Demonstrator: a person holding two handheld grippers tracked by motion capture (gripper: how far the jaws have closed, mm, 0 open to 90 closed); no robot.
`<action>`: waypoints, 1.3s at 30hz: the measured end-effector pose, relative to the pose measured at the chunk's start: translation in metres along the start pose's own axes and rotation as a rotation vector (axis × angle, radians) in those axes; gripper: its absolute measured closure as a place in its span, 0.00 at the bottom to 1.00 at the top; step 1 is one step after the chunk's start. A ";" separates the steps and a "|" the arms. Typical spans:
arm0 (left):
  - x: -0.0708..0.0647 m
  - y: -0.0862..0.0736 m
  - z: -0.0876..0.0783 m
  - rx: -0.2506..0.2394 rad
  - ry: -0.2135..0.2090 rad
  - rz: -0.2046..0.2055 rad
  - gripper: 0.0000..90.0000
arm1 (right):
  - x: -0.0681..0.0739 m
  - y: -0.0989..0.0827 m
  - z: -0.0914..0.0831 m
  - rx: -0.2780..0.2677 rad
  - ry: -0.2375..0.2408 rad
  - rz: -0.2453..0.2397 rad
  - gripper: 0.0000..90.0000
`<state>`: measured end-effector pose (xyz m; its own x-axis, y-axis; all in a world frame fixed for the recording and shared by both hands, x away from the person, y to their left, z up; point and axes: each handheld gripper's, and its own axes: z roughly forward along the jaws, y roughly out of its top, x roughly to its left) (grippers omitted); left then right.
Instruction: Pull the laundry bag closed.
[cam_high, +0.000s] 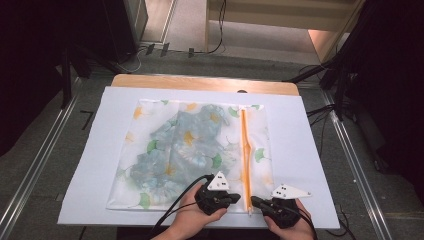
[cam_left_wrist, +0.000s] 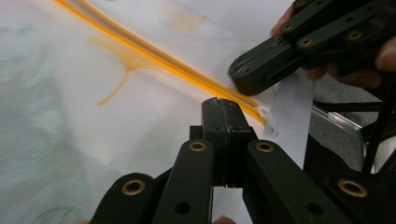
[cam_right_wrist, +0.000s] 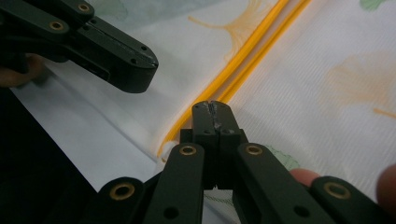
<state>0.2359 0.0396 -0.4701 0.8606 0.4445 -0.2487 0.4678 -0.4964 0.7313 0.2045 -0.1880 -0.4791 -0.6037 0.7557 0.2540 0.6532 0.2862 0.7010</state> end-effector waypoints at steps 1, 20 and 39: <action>-0.002 0.000 0.003 0.009 -0.001 0.006 1.00 | 0.000 -0.001 0.002 0.013 -0.004 -0.006 1.00; 0.003 -0.007 0.011 0.049 -0.030 -0.032 1.00 | 0.018 -0.008 -0.014 -0.034 0.054 -0.120 1.00; 0.004 -0.007 0.011 0.042 -0.031 -0.034 1.00 | 0.019 -0.013 -0.010 -0.006 0.037 -0.173 0.80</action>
<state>0.2382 0.0361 -0.4835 0.8495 0.4388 -0.2930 0.5044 -0.5126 0.6949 0.1799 -0.1834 -0.4771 -0.7235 0.6730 0.1534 0.5352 0.4067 0.7404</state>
